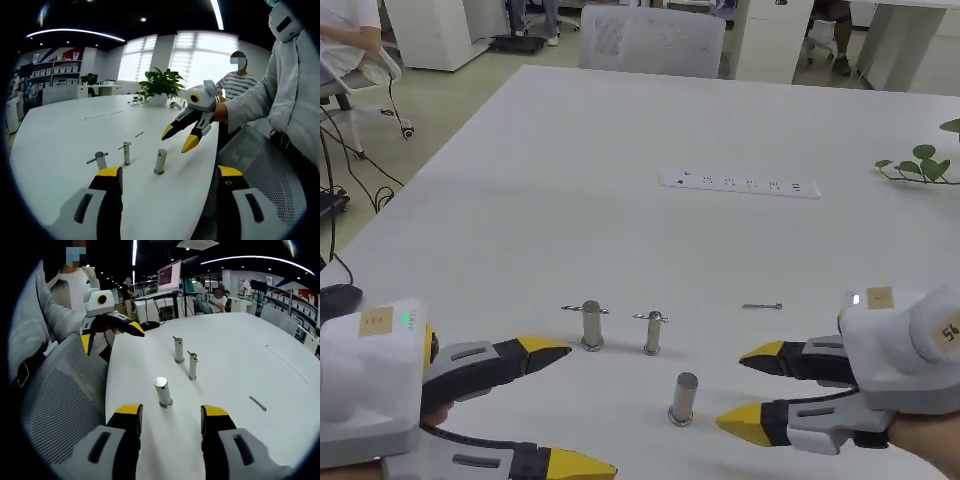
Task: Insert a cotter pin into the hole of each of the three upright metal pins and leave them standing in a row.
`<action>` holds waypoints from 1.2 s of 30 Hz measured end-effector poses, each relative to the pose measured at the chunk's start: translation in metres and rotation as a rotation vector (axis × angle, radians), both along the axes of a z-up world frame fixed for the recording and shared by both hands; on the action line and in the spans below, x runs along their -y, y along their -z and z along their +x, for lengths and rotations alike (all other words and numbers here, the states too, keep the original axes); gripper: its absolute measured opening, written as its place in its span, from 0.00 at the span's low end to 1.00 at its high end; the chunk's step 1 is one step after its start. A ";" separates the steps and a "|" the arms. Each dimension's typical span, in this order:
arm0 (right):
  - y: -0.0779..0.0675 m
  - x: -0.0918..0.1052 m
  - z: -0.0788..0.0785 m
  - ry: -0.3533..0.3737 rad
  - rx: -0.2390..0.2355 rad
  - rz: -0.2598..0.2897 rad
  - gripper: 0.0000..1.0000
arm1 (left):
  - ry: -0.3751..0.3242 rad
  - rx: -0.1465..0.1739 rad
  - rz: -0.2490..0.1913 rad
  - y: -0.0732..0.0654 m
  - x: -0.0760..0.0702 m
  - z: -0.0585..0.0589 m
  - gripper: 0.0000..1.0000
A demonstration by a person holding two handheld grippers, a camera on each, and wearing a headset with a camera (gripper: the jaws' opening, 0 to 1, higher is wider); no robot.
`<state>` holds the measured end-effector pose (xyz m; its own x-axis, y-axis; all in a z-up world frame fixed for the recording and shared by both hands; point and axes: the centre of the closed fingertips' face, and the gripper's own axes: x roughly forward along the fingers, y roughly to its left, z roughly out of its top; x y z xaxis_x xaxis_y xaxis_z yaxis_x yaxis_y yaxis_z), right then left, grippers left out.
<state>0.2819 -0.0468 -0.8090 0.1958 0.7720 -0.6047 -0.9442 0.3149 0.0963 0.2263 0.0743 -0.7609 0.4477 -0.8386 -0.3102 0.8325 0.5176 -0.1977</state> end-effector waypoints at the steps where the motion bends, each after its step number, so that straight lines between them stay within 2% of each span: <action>1: 0.000 0.003 0.001 0.001 -0.001 -0.004 0.50 | -0.002 0.000 0.001 0.000 -0.001 0.000 0.75; 8: 0.002 0.026 0.018 0.005 0.007 -0.049 0.55 | -0.023 0.004 0.003 -0.003 -0.008 0.003 0.75; 18: 0.003 0.055 0.061 0.012 0.041 -0.125 0.55 | -0.048 0.002 0.008 -0.003 -0.017 0.005 0.75; 21: 0.001 0.057 0.074 0.026 0.035 -0.114 0.53 | -0.053 0.001 0.009 -0.002 -0.018 0.006 0.75; 27: 0.006 0.062 0.099 0.030 0.041 -0.159 0.51 | -0.063 0.001 0.009 -0.002 -0.022 0.008 0.75; 31: 0.007 0.061 0.114 0.018 0.059 -0.184 0.45 | -0.072 -0.001 0.011 -0.002 -0.026 0.007 0.75; 36: 0.015 0.060 0.128 -0.009 0.066 -0.226 0.38 | -0.082 -0.006 0.014 0.000 -0.030 0.007 0.75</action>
